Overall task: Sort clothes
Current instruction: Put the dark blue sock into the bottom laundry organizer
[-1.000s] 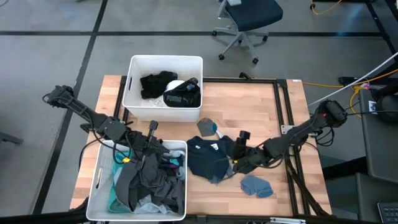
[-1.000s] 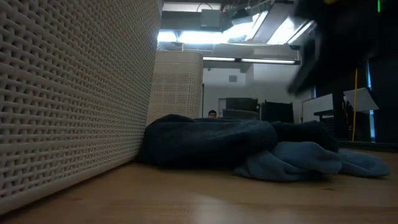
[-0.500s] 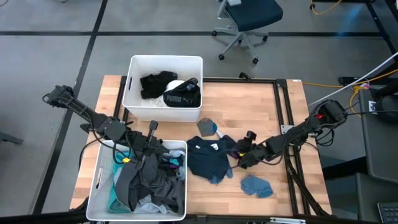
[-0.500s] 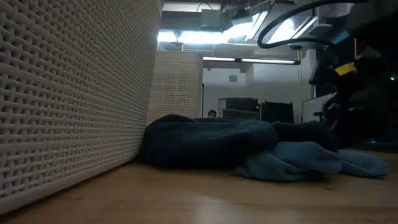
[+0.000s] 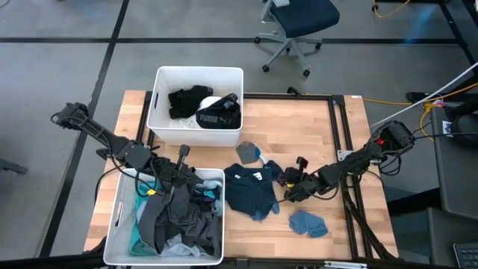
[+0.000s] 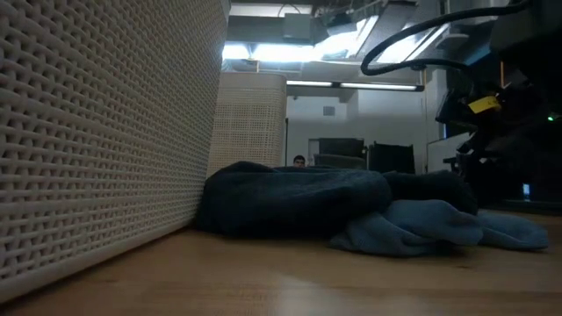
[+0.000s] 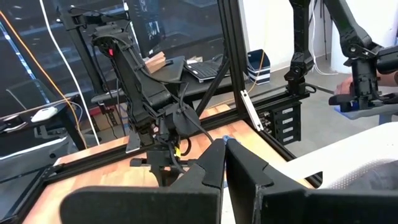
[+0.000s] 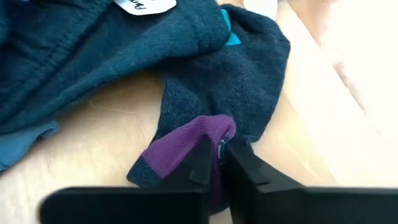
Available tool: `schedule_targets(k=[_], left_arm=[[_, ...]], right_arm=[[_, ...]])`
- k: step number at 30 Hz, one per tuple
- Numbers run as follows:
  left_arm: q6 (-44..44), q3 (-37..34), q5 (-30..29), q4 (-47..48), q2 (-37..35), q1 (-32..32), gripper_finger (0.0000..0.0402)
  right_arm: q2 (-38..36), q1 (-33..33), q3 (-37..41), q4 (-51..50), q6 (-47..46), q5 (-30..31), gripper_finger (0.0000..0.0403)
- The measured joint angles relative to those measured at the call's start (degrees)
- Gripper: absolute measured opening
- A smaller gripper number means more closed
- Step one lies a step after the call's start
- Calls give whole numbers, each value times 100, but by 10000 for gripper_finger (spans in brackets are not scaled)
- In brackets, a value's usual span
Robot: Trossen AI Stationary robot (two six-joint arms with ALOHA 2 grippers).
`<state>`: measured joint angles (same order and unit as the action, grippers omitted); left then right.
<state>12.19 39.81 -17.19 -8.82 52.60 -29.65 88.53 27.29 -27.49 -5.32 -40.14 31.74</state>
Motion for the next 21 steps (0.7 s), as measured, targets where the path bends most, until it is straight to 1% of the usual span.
schedule_targets(k=[1, 3, 9, 13, 16, 21], left_arm=[[0, 2, 0, 0, 2, 0, 5], [0, 0, 0, 0, 2, 1, 5], [0, 1, 0, 2, 2, 1, 5], [0, 0, 0, 4, 2, 0, 5], [0, 0, 1, 7, 2, 1, 5], [-2, 2, 0, 4, 4, 2, 5]], right_arm=[[0, -2, 2, -14, 0, 17, 17], [2, -1, 2, -22, -1, 22, 10], [19, 9, 21, 13, -5, 136, 28], [9, 8, -53, 29, 80, 183, 15], [-73, 7, -236, -249, 277, 143, 7], [-302, 7, -804, -1235, 318, 181, 14]])
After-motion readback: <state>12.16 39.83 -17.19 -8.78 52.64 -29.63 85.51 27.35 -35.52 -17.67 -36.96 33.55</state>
